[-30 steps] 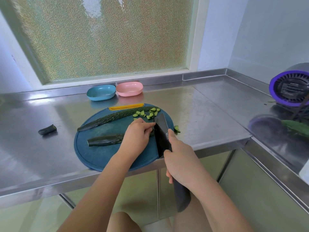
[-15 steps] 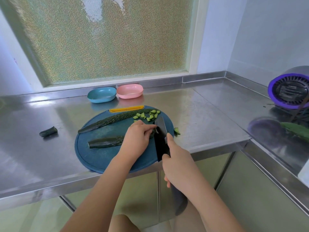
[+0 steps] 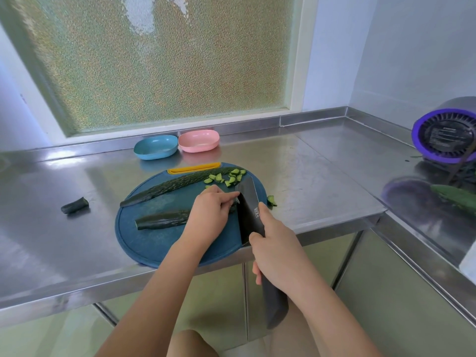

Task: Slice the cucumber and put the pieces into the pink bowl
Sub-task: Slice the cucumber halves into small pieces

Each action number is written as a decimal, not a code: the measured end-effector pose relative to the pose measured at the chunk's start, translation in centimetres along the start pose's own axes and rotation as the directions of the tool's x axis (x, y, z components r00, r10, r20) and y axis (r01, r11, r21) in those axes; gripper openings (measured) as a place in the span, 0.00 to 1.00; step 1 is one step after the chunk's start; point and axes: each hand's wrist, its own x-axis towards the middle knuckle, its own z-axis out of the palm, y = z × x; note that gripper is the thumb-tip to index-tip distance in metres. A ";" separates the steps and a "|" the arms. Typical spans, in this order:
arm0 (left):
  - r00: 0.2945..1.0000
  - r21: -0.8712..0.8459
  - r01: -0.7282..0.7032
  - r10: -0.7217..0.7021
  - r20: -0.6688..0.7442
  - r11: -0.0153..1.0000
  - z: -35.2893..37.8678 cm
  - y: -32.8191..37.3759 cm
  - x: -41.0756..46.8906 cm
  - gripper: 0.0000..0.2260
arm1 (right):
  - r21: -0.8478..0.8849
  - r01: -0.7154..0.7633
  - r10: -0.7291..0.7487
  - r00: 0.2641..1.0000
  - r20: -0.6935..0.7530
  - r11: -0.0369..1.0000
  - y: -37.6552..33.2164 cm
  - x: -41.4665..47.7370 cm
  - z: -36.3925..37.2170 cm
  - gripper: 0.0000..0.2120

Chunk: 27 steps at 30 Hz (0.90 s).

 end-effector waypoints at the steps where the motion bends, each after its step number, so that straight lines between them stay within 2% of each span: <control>1: 1.000 -0.001 -0.001 0.001 -0.001 1.000 0.0 0.0 0.0 0.13 | 0.019 0.001 -0.001 1.000 0.001 1.000 0.0 -0.1 -0.1 0.32; 5: 1.000 -0.021 0.001 -0.001 -0.003 1.000 -0.1 0.1 -0.1 0.14 | 0.094 0.008 -0.008 1.000 -0.003 0.996 0.0 -0.3 -0.4 0.32; 8: 1.000 -0.024 0.005 -0.005 -0.003 1.000 -0.1 0.0 -0.1 0.13 | 0.082 0.007 -0.007 1.000 0.006 0.997 -0.1 -0.4 -0.3 0.32; 27: 1.000 -0.002 -0.012 0.012 -0.012 1.000 0.1 -0.3 0.0 0.13 | -0.172 -0.006 0.006 1.000 -0.001 0.985 -0.7 0.2 1.0 0.35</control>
